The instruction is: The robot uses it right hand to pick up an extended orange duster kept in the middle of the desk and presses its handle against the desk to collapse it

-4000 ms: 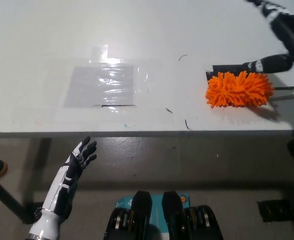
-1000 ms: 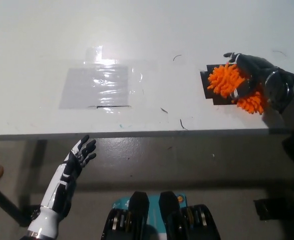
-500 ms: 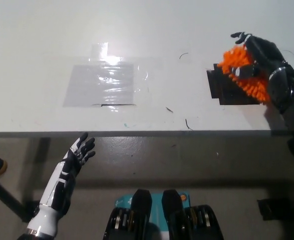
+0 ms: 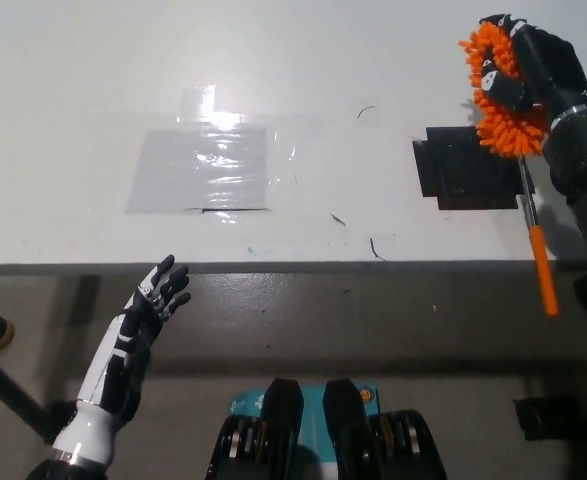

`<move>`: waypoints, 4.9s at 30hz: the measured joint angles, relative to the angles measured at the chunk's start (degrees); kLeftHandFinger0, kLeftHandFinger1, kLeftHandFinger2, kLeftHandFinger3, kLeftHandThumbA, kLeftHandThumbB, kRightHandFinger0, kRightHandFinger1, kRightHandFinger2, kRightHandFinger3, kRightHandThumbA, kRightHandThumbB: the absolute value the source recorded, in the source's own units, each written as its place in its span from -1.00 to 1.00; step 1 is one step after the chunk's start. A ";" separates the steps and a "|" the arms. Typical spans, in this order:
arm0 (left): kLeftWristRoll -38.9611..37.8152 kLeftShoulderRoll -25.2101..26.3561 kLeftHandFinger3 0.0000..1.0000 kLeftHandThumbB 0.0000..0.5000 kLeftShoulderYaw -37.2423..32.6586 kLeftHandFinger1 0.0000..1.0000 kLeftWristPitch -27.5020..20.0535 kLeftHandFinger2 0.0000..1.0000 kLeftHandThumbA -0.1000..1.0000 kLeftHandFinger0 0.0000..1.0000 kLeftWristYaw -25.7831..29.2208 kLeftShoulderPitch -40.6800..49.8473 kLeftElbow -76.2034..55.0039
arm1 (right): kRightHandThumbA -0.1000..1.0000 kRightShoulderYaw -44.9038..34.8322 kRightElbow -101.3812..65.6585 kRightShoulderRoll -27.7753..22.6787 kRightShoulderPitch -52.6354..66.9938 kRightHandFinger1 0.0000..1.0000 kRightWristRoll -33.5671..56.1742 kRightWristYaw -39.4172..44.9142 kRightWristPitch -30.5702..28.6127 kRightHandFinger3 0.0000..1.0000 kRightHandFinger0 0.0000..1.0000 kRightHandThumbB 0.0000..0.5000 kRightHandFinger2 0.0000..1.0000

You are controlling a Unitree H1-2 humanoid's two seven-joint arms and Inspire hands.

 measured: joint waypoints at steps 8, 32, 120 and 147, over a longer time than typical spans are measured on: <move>-0.03 0.03 1.00 -0.61 0.01 1.00 0.00 1.00 1.00 1.00 -0.01 0.17 0.00 | -1.00 -0.39 0.28 0.00 0.01 -0.30 0.94 -0.17 -0.19 0.54 -1.00 -0.30 0.58; 0.08 -0.06 1.00 -0.63 -0.02 1.00 0.18 1.00 1.00 1.00 0.00 1.28 0.48 | -1.00 -37.61 -2.89 2.89 -3.06 -0.54 23.66 11.14 7.81 0.69 -1.00 -0.51 0.43; 0.79 -0.33 1.00 -0.54 -0.89 1.00 -1.97 1.00 1.00 1.00 -0.03 4.69 0.26 | -1.00 8.35 -8.27 5.41 -5.74 -0.58 -4.99 -54.94 -8.64 0.92 -1.00 -0.89 0.52; 0.81 -0.28 1.00 -0.53 -1.27 1.00 -2.07 1.00 1.00 1.00 -0.06 4.63 -0.07 | -1.00 9.35 0.25 9.57 5.62 -0.20 -0.82 -44.40 -9.33 0.72 -1.00 -0.50 0.66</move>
